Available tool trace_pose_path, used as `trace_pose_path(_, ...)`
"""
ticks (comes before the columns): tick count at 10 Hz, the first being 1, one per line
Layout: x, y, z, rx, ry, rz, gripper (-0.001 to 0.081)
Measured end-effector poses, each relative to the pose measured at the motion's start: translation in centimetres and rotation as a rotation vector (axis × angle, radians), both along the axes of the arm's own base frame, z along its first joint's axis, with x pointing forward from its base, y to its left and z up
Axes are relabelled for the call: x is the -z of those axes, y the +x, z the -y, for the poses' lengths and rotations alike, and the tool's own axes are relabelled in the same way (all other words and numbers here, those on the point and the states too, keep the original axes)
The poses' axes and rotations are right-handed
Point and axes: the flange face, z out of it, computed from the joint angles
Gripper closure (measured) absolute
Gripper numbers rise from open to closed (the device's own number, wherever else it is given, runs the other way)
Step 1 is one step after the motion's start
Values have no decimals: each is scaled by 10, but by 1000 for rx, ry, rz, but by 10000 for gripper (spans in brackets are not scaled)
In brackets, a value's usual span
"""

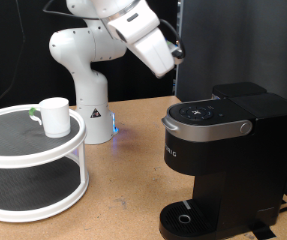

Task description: Make a cup of coffee with the keurig machine

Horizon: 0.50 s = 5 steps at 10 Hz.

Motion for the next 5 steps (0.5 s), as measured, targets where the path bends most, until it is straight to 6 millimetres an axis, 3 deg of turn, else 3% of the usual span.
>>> trace_pose_path(1, -5, -8, 7, -26, 17, -48, 804)
trace_pose_path(2, -4, -4, 7, 0, 7, -16, 804)
trace_pose_path(5, 3, -4, 14, 195, 115, 97, 804)
